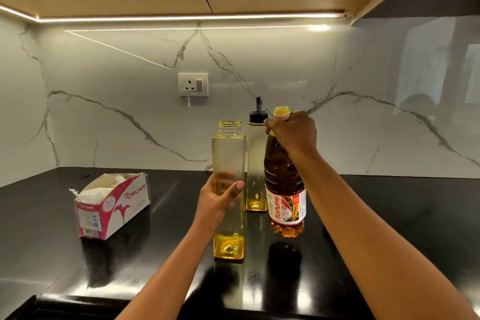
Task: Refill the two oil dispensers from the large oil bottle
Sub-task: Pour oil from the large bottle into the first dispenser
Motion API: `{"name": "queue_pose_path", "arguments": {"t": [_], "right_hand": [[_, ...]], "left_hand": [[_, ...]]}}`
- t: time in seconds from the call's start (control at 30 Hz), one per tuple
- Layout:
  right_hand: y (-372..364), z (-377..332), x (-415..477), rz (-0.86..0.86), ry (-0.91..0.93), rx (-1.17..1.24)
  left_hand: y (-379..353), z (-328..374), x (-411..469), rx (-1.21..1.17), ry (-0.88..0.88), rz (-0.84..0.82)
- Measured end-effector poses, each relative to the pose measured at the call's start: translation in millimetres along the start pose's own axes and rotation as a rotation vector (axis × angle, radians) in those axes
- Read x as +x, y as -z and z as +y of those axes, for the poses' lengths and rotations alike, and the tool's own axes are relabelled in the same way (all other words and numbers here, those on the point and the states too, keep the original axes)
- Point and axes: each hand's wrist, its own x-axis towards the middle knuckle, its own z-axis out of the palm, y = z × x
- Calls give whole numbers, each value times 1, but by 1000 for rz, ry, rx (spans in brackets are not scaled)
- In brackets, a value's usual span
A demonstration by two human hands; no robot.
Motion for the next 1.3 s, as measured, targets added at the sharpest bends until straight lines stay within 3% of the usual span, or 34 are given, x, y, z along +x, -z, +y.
{"name": "queue_pose_path", "arguments": {"t": [0.27,0.5,1.3], "right_hand": [[-8,-30,8,29,360,-336],[-13,-35,12,-33,558,-529],[-10,-41,23,-165,784,-744]], "left_hand": [[0,0,0,-21,4,-1],[0,-1,0,-6,6,-6],[0,-2,2,-3,3,-10]]}}
